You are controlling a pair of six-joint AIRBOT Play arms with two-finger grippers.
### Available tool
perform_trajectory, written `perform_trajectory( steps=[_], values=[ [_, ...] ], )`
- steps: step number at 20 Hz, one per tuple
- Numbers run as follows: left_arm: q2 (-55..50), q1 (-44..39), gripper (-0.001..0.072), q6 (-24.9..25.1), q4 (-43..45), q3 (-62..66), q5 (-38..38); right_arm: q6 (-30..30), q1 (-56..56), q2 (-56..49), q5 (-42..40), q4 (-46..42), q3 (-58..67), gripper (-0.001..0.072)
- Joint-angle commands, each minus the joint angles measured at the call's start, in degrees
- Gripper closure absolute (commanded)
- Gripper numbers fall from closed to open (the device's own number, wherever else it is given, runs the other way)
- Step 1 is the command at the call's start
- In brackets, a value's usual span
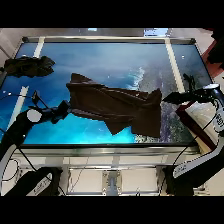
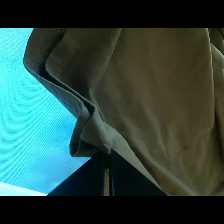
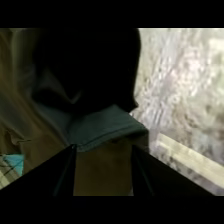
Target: Fold the shirts.
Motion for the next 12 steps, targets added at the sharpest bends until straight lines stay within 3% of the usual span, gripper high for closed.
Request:
perform_trajectory(
  steps=[1,6,12],
  values=[
    [0.0,0.0,0.0693,0.0,0.0,0.0,-1.2,-4.5,1.5,0.0,-1.4,-1.9,0.0,0.0297],
    [0.0,0.0,0.0693,0.0,-0.1,0.0,-1.6,-7.9,2.3,0.0,-1.8,-7.1,0.0,0.0296],
    [0.0,0.0,0.0694,0.0,-0.7,0.0,-2.0,-8.1,0.5,0.0,-1.7,-6.8,0.1,0.0296]
  ],
)
